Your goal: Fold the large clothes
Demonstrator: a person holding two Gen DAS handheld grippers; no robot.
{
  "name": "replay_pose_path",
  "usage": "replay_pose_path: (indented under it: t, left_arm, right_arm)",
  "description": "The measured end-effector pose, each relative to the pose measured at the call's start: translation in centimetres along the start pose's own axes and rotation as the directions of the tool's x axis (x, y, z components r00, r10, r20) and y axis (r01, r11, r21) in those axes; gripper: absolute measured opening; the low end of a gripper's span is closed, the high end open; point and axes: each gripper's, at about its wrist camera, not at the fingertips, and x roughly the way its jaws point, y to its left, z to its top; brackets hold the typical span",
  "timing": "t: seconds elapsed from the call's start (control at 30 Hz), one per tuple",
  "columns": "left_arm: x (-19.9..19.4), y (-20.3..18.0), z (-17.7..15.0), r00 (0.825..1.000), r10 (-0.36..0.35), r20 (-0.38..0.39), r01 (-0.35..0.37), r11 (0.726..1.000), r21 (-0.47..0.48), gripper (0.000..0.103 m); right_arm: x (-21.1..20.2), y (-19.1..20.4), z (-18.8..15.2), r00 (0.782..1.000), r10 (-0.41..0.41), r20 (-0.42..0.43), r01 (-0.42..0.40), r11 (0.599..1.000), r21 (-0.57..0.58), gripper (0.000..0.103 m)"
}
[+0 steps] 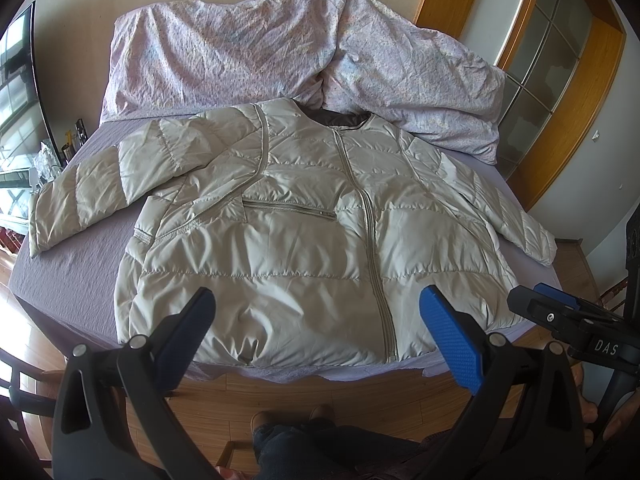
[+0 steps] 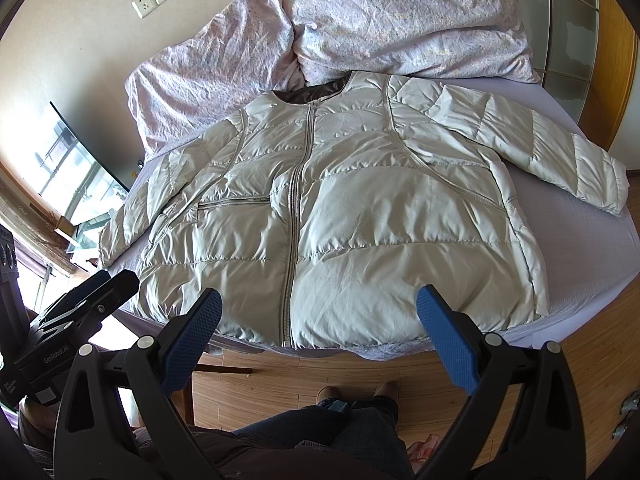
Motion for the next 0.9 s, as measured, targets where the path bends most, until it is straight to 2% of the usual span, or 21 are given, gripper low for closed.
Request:
replay_pose_path:
  t: [0.9]
  left_arm:
    - [0.02,0.01,0.0,1.0,0.001,-0.003,-0.001,1.0,-0.002,0.101]
  right_arm:
    - [0.19,-0.27,0.3,1.0,0.002,-0.003,-0.002,1.0,0.002,0.1]
